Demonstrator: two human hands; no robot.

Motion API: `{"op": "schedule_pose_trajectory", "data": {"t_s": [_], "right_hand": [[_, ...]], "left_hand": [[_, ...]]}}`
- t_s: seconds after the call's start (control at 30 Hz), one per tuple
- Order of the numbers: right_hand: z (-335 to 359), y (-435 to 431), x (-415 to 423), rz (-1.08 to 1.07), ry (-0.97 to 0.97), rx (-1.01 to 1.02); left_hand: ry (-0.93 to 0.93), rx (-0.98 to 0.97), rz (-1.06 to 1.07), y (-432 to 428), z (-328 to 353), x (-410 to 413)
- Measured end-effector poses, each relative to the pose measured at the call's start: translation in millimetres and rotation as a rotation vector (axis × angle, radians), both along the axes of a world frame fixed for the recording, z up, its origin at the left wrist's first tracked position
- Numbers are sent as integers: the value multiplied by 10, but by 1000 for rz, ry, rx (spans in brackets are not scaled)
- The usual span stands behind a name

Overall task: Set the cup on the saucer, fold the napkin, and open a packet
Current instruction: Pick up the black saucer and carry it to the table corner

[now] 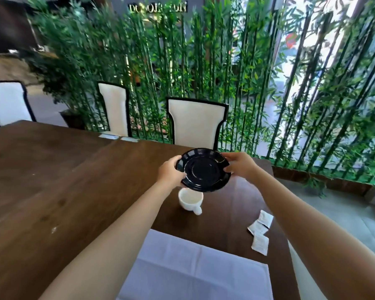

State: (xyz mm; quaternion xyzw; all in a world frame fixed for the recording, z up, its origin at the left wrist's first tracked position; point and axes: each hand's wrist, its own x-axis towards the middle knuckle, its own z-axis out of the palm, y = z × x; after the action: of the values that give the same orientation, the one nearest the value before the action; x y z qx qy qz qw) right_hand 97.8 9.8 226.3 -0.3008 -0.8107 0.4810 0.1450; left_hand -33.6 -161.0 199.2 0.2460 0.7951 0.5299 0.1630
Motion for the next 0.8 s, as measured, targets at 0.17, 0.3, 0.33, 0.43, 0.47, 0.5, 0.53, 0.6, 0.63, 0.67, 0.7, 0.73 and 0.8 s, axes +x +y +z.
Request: {"op": "schedule_pose_trajectory", "data": {"t_s": [0.17,0.3,0.33,0.43,0.47,0.5,0.53,0.6,0.63,0.67,0.7,0.73,0.8], "right_hand": [[70,-507,-306,69,48,49],[13,-984,-611,152,29,-3],[-6,-1109,-694,186,37,-22],[-76,-1493,-953,277,48,-64],[-105,-1628,-1037,299,50,-78],[-135,-1762,-1114,321,49,-89],[-164,-1899,-1186,347,46,-96],[-243,-2176,-1327,403,36,-109],[-292,-2314,-1394,425,27,-120],[-343,-2450,-1453,443,18,-134],[-403,-2583,-1508,460,4,-144],[-469,-2715,-1558,478,-14,-146],[-631,-2959,-1634,511,-49,-145]], "left_hand": [[-42,22,77,-626,137,-172],[-86,10,151,-1222,177,-282],[-109,15,178,-1378,179,-299],[-153,25,260,-1839,151,-347],[-159,25,289,-1992,130,-363],[-162,26,316,-2141,103,-380],[-165,25,341,-2289,72,-395],[-169,21,387,-2581,-14,-421],[-173,21,414,-2725,-69,-428],[-180,26,444,-2866,-130,-433],[-189,35,473,-3004,-199,-435],[-201,46,500,-3139,-274,-431],[-232,49,543,-3391,-436,-412]]}}
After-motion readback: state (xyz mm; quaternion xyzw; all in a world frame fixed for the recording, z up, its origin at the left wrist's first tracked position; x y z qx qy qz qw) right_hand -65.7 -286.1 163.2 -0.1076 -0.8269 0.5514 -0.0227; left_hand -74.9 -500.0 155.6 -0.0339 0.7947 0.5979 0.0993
